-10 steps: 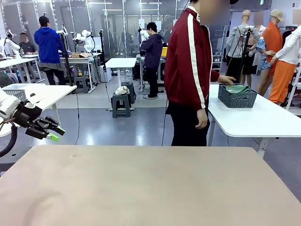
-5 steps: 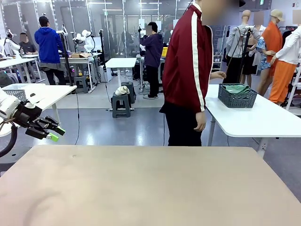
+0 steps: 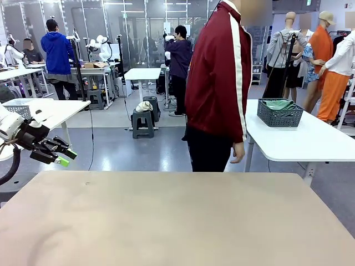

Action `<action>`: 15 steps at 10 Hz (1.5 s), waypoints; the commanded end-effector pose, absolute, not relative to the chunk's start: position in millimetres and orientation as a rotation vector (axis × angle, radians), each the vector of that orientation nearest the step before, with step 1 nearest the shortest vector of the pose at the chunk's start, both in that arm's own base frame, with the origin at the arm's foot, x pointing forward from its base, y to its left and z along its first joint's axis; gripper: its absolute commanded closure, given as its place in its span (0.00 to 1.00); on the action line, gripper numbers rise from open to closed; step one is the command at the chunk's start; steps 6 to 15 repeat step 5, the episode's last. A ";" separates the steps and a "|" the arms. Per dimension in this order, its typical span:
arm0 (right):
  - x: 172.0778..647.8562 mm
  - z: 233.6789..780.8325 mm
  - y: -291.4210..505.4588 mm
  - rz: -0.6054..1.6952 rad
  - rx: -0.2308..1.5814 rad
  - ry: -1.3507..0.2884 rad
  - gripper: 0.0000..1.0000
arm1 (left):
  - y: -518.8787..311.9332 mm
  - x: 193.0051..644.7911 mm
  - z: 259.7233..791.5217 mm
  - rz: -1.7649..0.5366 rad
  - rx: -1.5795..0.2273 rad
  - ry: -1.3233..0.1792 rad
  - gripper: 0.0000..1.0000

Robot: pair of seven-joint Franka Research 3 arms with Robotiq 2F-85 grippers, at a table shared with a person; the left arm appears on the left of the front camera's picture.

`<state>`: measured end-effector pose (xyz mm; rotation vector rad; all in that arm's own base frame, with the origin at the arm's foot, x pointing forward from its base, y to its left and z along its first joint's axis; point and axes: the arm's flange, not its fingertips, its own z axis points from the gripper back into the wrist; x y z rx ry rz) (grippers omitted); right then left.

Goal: Fold the towels and place them in the basket.
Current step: Stack the folded Towel with hook on the right side of the table.

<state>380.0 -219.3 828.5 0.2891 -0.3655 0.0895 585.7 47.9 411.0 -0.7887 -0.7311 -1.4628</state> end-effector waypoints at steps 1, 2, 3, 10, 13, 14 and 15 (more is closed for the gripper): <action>380.9 831.7 -217.7 0.079 0.291 -0.355 0.15 | 47.0 585.4 411.3 -1.471 -0.788 -0.724 0.39; 380.9 831.7 -217.7 0.079 0.291 -0.355 0.15 | 47.0 585.4 411.3 -1.471 -0.788 -0.724 0.39; 380.9 831.7 -217.7 0.079 0.291 -0.355 0.15 | 47.0 585.4 411.3 -1.471 -0.788 -0.724 0.39; 380.9 831.7 -217.7 0.079 0.291 -0.355 0.15 | 47.0 585.4 411.3 -1.471 -0.788 -0.724 0.39; 380.9 831.7 -217.7 0.079 0.291 -0.355 0.15 | 47.0 585.4 411.3 -1.471 -0.788 -0.724 0.39; 380.9 831.7 -217.7 0.079 0.291 -0.355 0.15 | 47.0 585.4 411.3 -1.471 -0.788 -0.724 0.39; 380.9 831.7 -217.7 0.079 0.291 -0.355 0.15 | 47.0 585.4 411.3 -1.471 -0.788 -0.724 0.39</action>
